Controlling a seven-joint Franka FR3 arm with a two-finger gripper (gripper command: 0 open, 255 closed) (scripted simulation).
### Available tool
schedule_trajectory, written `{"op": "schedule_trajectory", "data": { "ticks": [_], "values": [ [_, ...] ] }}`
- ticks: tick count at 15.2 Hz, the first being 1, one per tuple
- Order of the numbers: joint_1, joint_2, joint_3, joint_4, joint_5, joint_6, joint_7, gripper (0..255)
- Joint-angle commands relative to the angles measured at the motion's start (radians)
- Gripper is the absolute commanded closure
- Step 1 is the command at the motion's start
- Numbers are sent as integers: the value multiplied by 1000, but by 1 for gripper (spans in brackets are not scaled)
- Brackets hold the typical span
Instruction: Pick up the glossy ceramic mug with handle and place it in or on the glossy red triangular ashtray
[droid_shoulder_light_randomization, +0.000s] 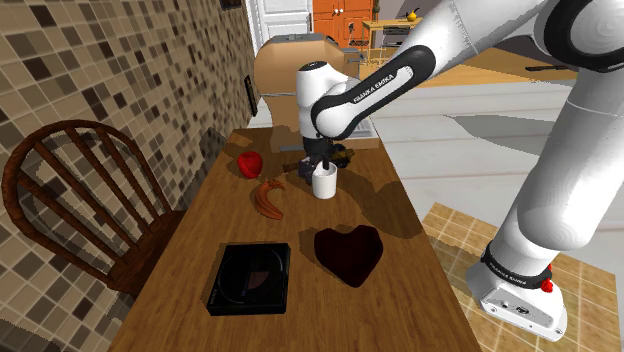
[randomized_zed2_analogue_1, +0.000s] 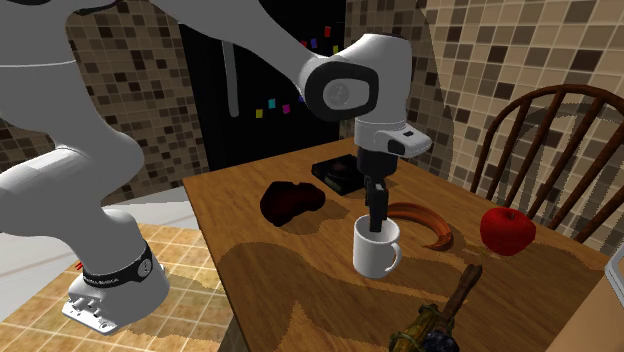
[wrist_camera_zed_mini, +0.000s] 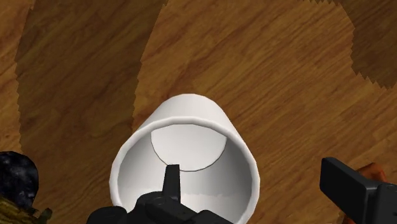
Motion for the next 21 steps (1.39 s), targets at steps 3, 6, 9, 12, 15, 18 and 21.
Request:
{"op": "schedule_trajectory", "data": {
  "ticks": [3,6,9,12,15,18,21],
  "values": [
    [0,34,-3,-19,-15,52,10,0],
    [0,39,-3,-21,-17,59,11,0],
    [0,39,-3,-21,-17,59,11,0],
    [0,39,-3,-21,-17,59,11,0],
    [0,39,-3,-21,-17,59,11,255],
    [0,39,-3,-21,-17,59,11,255],
    [0,39,-3,-21,-17,59,11,255]
  ]
}}
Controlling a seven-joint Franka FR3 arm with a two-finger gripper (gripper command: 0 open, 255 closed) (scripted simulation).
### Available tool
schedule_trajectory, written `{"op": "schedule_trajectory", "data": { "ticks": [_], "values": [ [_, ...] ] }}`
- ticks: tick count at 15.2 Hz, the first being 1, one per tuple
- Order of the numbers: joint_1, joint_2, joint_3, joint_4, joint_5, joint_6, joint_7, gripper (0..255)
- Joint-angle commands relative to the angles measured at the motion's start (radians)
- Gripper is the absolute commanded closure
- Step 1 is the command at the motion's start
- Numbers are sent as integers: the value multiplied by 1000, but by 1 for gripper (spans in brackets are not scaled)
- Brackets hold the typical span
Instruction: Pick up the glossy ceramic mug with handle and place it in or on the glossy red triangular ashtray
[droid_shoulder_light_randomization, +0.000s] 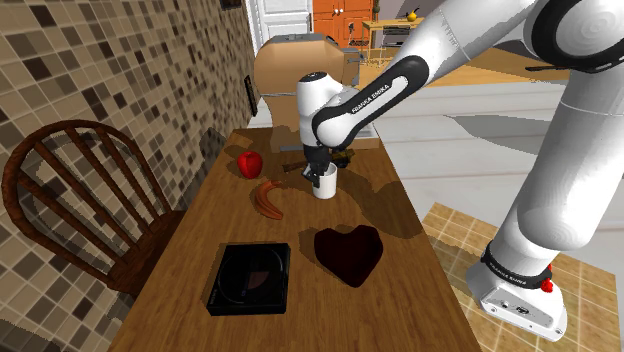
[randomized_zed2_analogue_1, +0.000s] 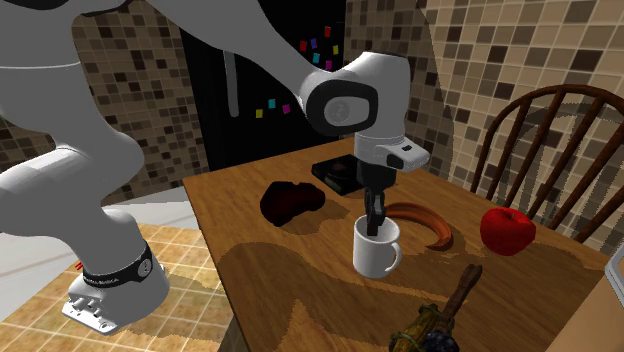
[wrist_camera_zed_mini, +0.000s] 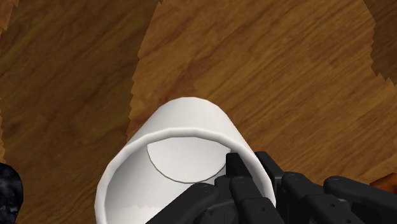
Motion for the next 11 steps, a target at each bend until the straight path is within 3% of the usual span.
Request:
{"op": "schedule_trajectory", "data": {
  "ticks": [1,11],
  "values": [
    [0,0,0,0,0,0,0,255],
    [-2,-70,3,61,31,-127,-26,255]
  ]
}}
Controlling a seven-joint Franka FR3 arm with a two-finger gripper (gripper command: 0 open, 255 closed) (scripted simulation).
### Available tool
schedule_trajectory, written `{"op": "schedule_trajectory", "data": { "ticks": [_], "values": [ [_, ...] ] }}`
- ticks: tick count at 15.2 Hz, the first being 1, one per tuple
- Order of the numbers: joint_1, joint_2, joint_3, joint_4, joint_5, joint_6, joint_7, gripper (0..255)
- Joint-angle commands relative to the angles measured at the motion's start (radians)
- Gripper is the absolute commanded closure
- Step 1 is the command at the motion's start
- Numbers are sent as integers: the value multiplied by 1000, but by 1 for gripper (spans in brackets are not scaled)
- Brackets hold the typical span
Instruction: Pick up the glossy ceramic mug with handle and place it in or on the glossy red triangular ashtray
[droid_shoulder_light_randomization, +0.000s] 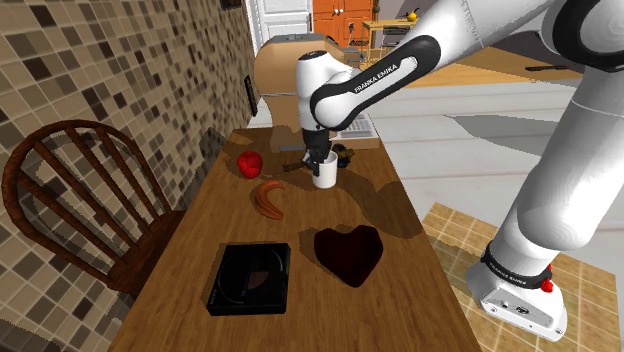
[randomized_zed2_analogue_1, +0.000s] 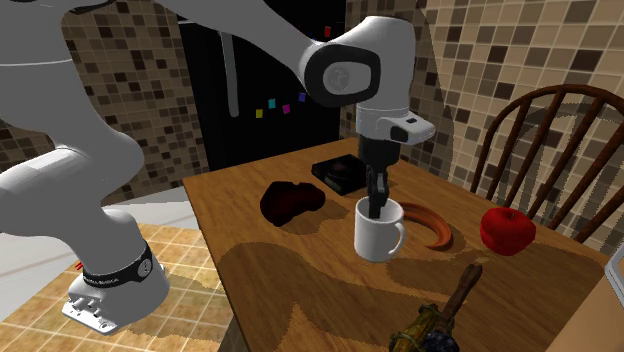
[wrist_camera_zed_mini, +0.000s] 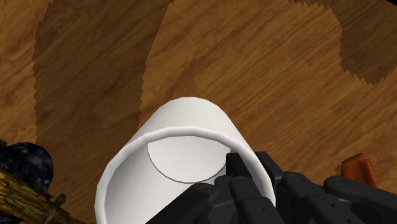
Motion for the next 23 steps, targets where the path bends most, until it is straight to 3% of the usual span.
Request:
{"op": "schedule_trajectory", "data": {
  "ticks": [1,13,23],
  "values": [
    [0,-9,0,18,4,-26,-3,255],
    [-1,-63,-1,122,25,-182,-24,255],
    [95,-302,94,-88,110,-207,121,255]
  ]
}}
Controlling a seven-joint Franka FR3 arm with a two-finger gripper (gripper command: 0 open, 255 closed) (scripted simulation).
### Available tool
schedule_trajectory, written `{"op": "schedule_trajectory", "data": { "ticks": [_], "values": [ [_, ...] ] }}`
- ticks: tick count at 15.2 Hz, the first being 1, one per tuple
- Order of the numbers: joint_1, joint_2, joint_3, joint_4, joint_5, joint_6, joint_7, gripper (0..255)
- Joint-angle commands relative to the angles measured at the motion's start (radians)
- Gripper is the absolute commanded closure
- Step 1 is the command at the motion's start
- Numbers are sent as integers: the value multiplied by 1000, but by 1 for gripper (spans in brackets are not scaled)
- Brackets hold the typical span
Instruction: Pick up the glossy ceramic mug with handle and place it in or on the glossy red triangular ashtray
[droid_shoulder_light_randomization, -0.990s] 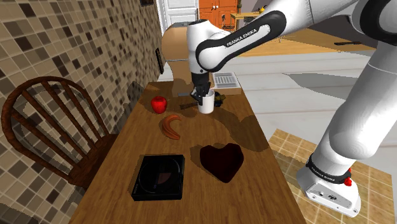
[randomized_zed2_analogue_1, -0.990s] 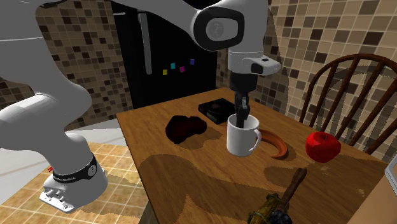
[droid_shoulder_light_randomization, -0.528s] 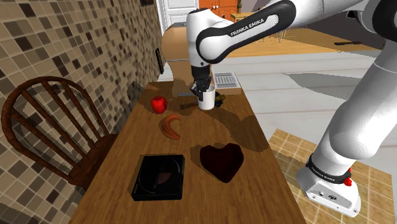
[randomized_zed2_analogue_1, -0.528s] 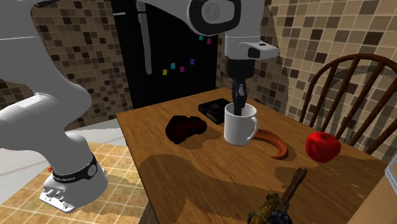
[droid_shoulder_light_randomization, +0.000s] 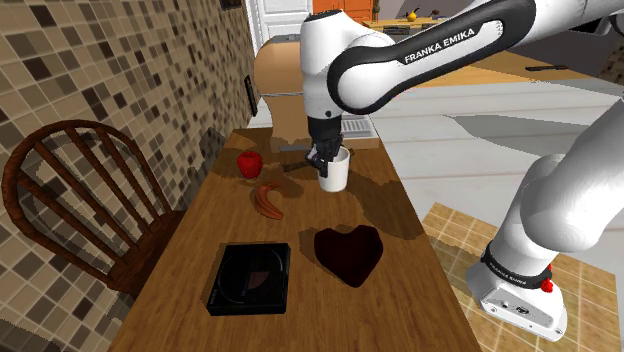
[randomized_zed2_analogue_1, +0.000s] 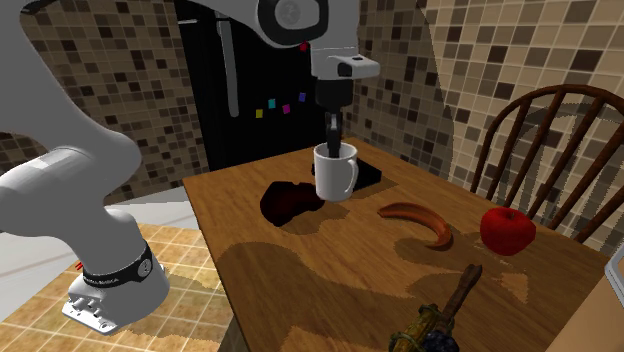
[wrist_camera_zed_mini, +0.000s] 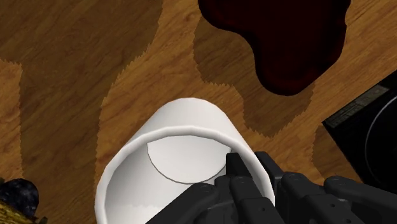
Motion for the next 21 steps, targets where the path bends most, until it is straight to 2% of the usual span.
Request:
{"op": "schedule_trajectory", "data": {
  "ticks": [1,11,21],
  "values": [
    [20,-45,18,-28,20,-16,28,255],
    [137,-208,142,-108,125,-86,208,255],
    [138,-171,169,-214,128,56,219,255]
  ]
}}
